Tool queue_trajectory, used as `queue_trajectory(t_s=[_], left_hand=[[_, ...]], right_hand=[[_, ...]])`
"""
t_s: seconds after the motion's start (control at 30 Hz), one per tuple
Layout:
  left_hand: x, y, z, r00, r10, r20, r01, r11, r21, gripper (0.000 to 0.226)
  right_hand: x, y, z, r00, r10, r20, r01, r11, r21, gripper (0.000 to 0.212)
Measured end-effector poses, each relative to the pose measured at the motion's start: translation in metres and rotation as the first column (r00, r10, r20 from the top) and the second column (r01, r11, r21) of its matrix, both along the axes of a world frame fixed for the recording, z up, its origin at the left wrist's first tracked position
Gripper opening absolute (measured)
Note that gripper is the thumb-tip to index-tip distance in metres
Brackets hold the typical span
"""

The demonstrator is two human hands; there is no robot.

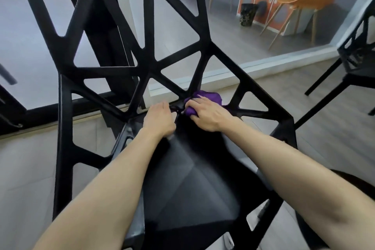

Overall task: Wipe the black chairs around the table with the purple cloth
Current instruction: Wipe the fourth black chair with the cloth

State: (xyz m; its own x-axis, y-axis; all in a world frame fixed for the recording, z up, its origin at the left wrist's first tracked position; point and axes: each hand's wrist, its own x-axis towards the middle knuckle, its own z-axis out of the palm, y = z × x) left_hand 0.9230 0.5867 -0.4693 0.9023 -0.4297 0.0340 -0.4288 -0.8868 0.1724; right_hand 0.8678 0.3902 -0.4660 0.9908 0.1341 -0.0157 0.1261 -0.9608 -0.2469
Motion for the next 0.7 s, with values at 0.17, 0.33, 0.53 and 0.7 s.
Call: queue_trajectory(t_s=[0.17,0.33,0.53,0.7], left_hand=[[-0.003,-0.006,-0.001,0.999,0.023,0.025,-0.024,0.999,0.032,0.038],[-0.005,0.001,-0.008,1.0,0.013,0.019,-0.013,1.0,-0.009,0.048],[-0.004,-0.005,-0.015,1.0,0.005,0.025,-0.007,0.998,0.06,0.063],[-0.007,0.0,-0.015,1.0,0.003,0.006,-0.004,0.998,0.057,0.073]], right_hand=[[-0.03,-0.018,0.011,0.997,-0.036,0.075,0.034,0.999,0.031,0.064],[-0.077,-0.043,0.005,0.979,-0.008,0.202,0.037,0.99,-0.139,0.053],[-0.022,0.001,-0.003,0.959,-0.065,0.277,0.099,0.989,-0.112,0.033],[-0.069,-0.026,0.01,0.939,-0.072,0.336,0.165,0.953,-0.255,0.039]])
